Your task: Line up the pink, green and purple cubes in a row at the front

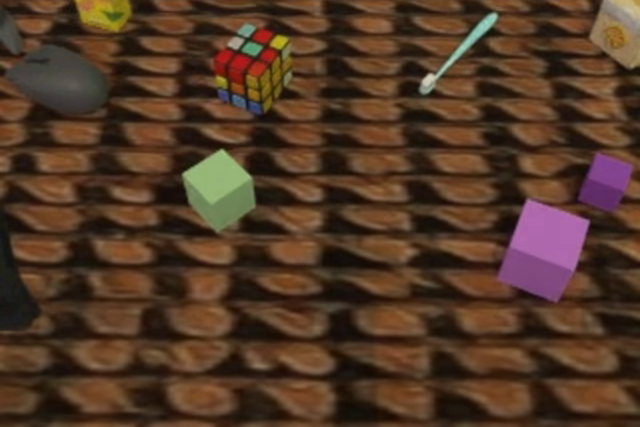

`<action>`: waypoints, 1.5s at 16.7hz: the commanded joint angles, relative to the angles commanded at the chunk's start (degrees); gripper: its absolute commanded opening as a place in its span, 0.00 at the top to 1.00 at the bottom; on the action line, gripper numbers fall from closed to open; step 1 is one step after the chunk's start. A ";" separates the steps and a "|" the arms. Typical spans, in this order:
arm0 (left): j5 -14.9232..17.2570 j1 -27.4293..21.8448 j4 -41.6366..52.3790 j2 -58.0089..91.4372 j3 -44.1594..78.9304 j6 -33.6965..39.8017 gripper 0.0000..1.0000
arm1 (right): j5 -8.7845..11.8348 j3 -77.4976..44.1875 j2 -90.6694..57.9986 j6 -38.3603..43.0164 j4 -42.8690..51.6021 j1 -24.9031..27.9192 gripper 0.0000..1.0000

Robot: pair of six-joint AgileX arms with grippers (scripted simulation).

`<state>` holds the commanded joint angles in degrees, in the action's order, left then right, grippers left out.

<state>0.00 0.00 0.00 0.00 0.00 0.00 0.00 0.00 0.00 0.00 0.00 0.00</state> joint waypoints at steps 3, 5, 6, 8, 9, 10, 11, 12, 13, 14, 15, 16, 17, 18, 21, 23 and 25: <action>0.00 0.00 0.00 0.00 0.00 0.00 0.00 | 0.04 -0.56 -0.57 -0.35 0.40 0.06 0.00; 0.00 0.00 0.00 0.00 0.00 0.00 0.00 | 0.12 -3.45 -3.53 -2.13 2.36 0.25 0.00; 0.00 0.00 0.00 0.00 0.00 0.00 0.00 | 0.14 -5.78 -5.93 -3.51 3.88 0.36 0.00; 0.00 0.00 0.00 0.00 0.00 0.00 0.00 | 0.14 -12.05 -12.53 -7.10 7.82 0.57 0.00; 0.00 0.00 0.00 0.00 0.00 0.00 0.00 | 0.10 -15.93 -16.73 -9.23 10.17 0.67 0.00; 0.00 0.00 0.00 0.00 0.00 0.00 0.00 | 0.06 -20.20 -21.53 -11.57 12.76 0.77 0.00; 0.00 0.00 0.00 0.00 0.00 0.00 0.00 | 0.02 -24.75 -26.91 -14.09 15.56 0.89 0.00; 0.00 0.00 0.00 0.00 0.00 0.00 0.00 | -0.03 -29.50 -32.88 -16.74 18.55 1.02 0.00; 0.00 0.00 0.00 0.00 0.00 0.00 0.00 | -0.07 -34.39 -39.35 -19.50 21.67 1.16 0.00; 0.00 0.00 0.00 0.00 0.00 0.00 0.00 | -0.12 -39.37 -46.22 -22.33 24.90 1.32 0.00; 0.00 0.00 0.00 0.00 0.00 0.00 0.00 | -0.15 -44.38 -53.23 -25.23 28.23 1.49 0.00; 0.00 0.00 0.00 0.00 0.00 0.00 0.00 | -0.20 -49.32 -60.22 -28.16 31.63 1.67 0.00; 0.00 0.00 0.00 0.00 0.00 0.00 0.00 | -0.24 -54.18 -67.07 -31.08 35.02 1.86 0.00; 0.00 0.00 0.00 0.00 0.00 0.00 0.00 | -0.28 -58.94 -73.68 -33.96 38.38 2.05 0.00; 0.00 0.00 0.00 0.00 0.00 0.00 0.00 | -0.33 -72.40 -91.21 -42.13 47.80 2.64 0.00; 0.00 0.00 0.00 0.00 0.00 0.00 0.00 | -0.33 -80.81 -101.34 -46.97 53.26 2.99 0.00; 0.00 0.00 0.00 0.00 0.00 0.00 0.00 | -0.32 -88.43 -110.52 -51.22 57.89 3.27 0.00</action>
<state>0.00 0.00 0.00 0.00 0.00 0.00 -0.32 -88.43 -110.52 -51.22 57.89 3.27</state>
